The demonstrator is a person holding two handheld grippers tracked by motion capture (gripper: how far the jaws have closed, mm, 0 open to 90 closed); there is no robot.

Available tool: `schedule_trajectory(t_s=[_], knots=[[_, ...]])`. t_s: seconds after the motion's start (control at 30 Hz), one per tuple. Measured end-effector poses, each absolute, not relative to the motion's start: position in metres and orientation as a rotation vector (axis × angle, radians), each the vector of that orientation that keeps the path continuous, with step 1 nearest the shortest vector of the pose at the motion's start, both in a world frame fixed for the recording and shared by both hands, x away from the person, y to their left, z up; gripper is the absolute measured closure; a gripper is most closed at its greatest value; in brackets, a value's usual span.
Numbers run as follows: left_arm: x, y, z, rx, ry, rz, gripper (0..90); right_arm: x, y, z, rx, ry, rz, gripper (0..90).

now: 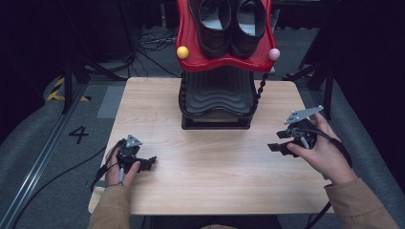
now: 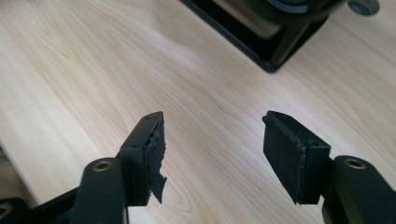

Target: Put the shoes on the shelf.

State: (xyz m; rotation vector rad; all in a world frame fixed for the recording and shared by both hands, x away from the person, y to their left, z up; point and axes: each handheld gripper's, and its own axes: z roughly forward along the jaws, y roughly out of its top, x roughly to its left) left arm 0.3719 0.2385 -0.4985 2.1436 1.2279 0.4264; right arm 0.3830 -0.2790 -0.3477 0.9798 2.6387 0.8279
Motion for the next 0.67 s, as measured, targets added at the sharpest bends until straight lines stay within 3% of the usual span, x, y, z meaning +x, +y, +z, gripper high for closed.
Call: schedule_trajectory(t_s=[0.2,0.67], knots=[[0.372,0.238,-0.499,2.144,1.228,0.427,3.0,0.39,-0.284,-0.395,1.013,2.633,0.897,43.2],[0.372,0.238,-0.498,2.145,1.228,0.427,3.0,0.399,-0.29,-0.444,1.073,2.662,0.945,43.6]])
